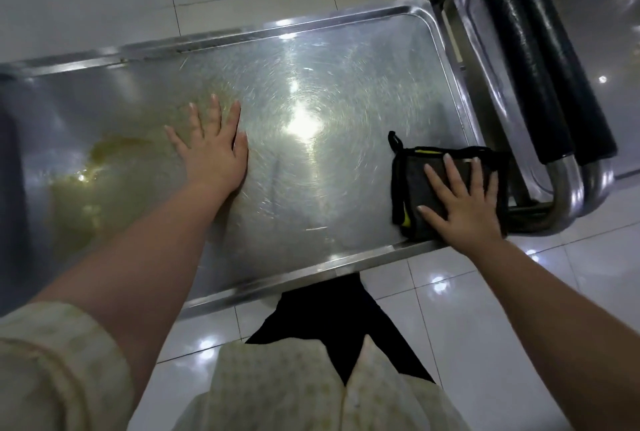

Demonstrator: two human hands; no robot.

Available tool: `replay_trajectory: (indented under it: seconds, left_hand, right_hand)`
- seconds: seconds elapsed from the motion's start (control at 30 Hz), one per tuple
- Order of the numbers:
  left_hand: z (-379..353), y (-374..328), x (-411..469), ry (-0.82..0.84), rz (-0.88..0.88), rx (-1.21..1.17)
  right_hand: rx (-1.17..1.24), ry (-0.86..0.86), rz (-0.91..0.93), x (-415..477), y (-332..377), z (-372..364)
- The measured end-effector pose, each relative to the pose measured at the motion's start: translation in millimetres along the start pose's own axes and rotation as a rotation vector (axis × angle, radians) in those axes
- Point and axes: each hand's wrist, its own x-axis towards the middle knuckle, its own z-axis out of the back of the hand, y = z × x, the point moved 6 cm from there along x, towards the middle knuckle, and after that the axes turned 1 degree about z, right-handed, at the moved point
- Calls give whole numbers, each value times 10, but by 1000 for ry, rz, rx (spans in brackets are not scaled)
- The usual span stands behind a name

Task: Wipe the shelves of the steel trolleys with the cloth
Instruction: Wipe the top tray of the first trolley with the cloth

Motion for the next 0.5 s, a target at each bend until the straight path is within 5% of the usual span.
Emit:
replay_trajectory:
  seconds: [0.13,0.23,0.5]
  left_hand:
    - [118,24,-31,95,1,-37]
    - [223,127,-340,19,-6,-126]
    - [-101,1140,-1377,55,294,-123]
  right_hand:
    - [40,-55,317,-134,1310,67]
    - [54,-32,581,-337,2411,76]
    - [-21,46,570,-328,2768,-15]
